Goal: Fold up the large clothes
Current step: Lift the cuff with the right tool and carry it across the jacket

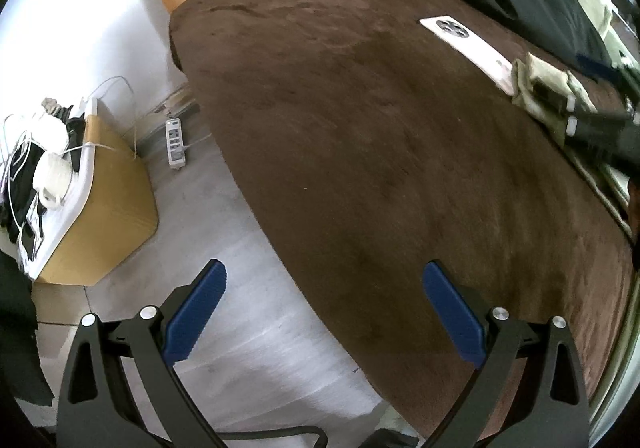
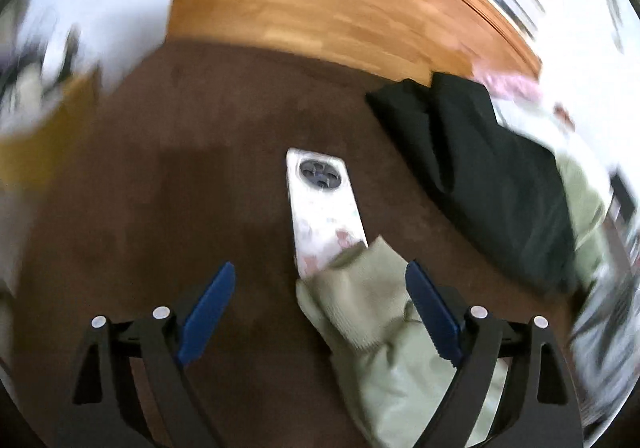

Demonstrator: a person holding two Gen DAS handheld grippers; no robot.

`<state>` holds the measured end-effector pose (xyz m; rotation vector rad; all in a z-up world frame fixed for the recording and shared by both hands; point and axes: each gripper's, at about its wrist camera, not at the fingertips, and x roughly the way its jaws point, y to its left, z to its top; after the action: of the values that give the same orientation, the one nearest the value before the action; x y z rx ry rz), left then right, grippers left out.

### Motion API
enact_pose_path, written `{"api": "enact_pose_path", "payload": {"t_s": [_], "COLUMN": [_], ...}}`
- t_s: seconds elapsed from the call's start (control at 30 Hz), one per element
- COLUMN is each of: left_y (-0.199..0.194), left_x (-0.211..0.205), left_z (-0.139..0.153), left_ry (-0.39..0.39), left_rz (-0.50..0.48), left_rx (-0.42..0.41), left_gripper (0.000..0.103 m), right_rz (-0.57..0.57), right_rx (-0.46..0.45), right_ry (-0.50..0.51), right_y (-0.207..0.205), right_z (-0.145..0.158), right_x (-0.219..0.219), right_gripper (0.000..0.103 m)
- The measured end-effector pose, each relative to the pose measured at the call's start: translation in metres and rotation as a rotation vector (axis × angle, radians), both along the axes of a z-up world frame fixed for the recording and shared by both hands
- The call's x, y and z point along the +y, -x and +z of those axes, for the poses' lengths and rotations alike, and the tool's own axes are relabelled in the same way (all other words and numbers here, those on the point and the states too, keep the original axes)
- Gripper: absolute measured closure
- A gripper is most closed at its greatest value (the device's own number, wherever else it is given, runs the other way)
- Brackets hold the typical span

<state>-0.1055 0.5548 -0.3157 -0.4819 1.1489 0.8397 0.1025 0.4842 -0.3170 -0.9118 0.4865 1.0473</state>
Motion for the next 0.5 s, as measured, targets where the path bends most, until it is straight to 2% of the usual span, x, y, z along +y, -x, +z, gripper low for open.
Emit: {"api": "enact_pose_path", "payload": {"t_s": [0.07, 0.13, 0.23, 0.33, 0.43, 0.5], "left_y": [0.003, 0.008, 0.015, 0.026, 0.034, 0.037], "left_x": [0.002, 0.003, 0.003, 0.002, 0.002, 0.002], "left_z": [-0.001, -0.002, -0.006, -0.011, -0.015, -0.016], "left_ry": [0.0, 0.001, 0.007, 0.015, 0.021, 0.024], "left_rz": [0.007, 0.017, 0.03, 0.039, 0.049, 0.057], "left_rx": [0.001, 0.004, 0.013, 0.027, 0.038, 0.039], "left_gripper": [0.007, 0.007, 0.007, 0.007, 0.007, 0.007], "right_rz": [0.017, 0.029, 0.045, 0.029, 0.001, -0.021], "right_rx": [-0.038, -0.093, -0.171, -0.208, -0.249, -0.23], "right_ry": [0.094, 0.174, 0.197, 0.209, 0.239, 0.244], "right_y": [0.0, 0.0, 0.001, -0.002, -0.007, -0.012], "right_z": [-0.022, -0.044, -0.058, -0.062, -0.067, -0.067], "right_x": [0.004, 0.008, 0.008, 0.013, 0.019, 0.021], "right_gripper": [0.029, 0.034, 0.034, 0.038, 0.063, 0.067]}}
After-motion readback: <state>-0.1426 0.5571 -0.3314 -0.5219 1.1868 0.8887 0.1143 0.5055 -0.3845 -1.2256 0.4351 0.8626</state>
